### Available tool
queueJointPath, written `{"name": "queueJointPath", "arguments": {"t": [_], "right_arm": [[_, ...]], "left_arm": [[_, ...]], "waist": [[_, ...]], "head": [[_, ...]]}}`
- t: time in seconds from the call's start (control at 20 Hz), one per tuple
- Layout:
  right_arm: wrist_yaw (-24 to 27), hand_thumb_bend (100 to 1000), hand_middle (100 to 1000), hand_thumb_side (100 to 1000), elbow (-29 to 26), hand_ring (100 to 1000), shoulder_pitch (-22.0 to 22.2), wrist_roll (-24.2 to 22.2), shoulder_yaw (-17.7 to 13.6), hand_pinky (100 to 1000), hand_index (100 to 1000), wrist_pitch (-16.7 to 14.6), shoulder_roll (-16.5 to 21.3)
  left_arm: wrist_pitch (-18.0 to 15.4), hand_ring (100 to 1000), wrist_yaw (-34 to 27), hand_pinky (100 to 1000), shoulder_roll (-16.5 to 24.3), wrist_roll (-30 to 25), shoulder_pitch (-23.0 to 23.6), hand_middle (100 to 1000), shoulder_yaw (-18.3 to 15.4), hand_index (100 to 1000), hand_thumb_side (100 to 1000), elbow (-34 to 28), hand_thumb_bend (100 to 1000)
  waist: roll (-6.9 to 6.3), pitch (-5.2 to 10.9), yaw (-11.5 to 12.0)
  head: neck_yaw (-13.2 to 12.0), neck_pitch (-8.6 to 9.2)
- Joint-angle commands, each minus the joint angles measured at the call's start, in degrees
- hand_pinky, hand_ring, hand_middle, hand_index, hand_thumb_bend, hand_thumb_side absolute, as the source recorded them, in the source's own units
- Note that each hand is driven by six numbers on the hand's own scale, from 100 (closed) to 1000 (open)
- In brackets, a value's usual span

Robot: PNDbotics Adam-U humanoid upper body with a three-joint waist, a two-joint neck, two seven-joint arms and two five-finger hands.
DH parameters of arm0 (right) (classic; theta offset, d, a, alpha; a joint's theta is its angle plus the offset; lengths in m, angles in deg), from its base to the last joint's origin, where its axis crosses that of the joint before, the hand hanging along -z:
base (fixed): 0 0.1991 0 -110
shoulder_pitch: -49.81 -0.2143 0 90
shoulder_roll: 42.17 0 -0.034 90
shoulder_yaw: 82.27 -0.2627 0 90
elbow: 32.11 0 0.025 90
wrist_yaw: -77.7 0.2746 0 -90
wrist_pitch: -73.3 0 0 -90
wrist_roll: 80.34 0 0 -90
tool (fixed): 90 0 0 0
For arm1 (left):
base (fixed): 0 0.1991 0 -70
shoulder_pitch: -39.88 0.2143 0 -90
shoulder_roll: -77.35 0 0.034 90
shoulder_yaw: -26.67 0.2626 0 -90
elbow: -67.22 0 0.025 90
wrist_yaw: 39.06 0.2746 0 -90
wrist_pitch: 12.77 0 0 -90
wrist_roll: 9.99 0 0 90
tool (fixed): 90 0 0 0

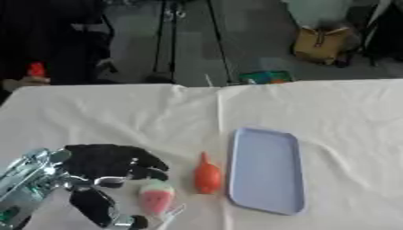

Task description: Pick up objects on the table and place them in the box.

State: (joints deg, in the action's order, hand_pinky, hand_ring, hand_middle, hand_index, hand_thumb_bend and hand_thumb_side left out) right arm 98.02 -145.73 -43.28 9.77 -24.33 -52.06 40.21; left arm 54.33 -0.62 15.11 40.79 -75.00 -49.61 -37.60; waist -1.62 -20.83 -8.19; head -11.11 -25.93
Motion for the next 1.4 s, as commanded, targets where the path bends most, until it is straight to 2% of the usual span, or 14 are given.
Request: {"name": "queueJointPath", "arguments": {"t": [0.05, 0.15, 0.3, 0.45, 0.95, 1.2, 1.25, 1.4], "right_arm": [[0.43, 100, 756, 876, -0.97, 827, -0.30, -0.31, -0.09, 804, 841, -0.10, 0.83], [0.51, 100, 756, 877, -0.97, 827, -0.27, -0.30, -0.10, 804, 841, -0.20, 0.80], [0.60, 100, 756, 869, -0.97, 828, -0.23, -0.25, -0.12, 804, 842, -0.30, 0.69], [0.63, 100, 757, 875, -0.97, 828, -0.18, -0.27, -0.10, 805, 842, -0.46, 0.59], [0.71, 100, 757, 875, -0.97, 829, -0.24, -0.50, -0.03, 807, 843, -0.74, 0.34], [0.75, 100, 757, 874, -0.97, 829, -0.32, -0.54, -0.03, 809, 843, -0.71, 0.31], [0.75, 100, 757, 873, -0.97, 830, -0.33, -0.57, -0.02, 810, 844, -0.67, 0.31], [0.69, 100, 757, 871, -0.97, 830, -0.38, -0.66, 0.01, 811, 844, -0.47, 0.29]], "left_arm": [[-0.65, 1000, 2.13, 1000, 1.41, 1.04, -0.05, 988, -1.22, 1000, 927, -0.57, 488], [-0.73, 1000, 3.13, 1000, 1.09, 1.65, 0.02, 983, -1.15, 1000, 915, 0.18, 474], [-0.44, 994, 4.21, 1000, 0.45, 2.86, -0.12, 961, -1.24, 1000, 910, 1.54, 383], [-0.05, 988, 5.39, 992, -0.31, 4.73, -0.45, 943, -1.30, 1000, 910, 2.87, 341], [-0.84, 981, 9.27, 991, -2.71, 6.80, -1.87, 930, -0.13, 1000, 906, 7.04, 332], [-1.57, 986, 10.50, 1000, -3.07, 6.55, -2.34, 938, 0.37, 1000, 905, 8.25, 373], [-1.92, 1000, 10.81, 1000, -2.96, 5.86, -2.29, 963, 0.65, 1000, 887, 8.53, 439], [-2.84, 1000, 11.19, 1000, -2.92, 3.53, -2.46, 967, 0.80, 1000, 876, 9.08, 444]], "waist": [[0.30, 0.69, 0.03], [0.38, 0.61, 0.02], [0.51, 0.49, -0.02], [0.67, 0.36, -0.05], [0.82, -0.13, -0.35], [0.76, -0.22, -0.45], [0.70, -0.23, -0.46], [0.59, -0.18, -0.42]], "head": [[-0.02, 0.92], [-0.05, 1.05], [-0.17, 1.28], [-0.29, 1.48], [-0.62, 1.80], [-0.65, 1.77], [-0.67, 1.71], [-0.63, 1.69]]}}
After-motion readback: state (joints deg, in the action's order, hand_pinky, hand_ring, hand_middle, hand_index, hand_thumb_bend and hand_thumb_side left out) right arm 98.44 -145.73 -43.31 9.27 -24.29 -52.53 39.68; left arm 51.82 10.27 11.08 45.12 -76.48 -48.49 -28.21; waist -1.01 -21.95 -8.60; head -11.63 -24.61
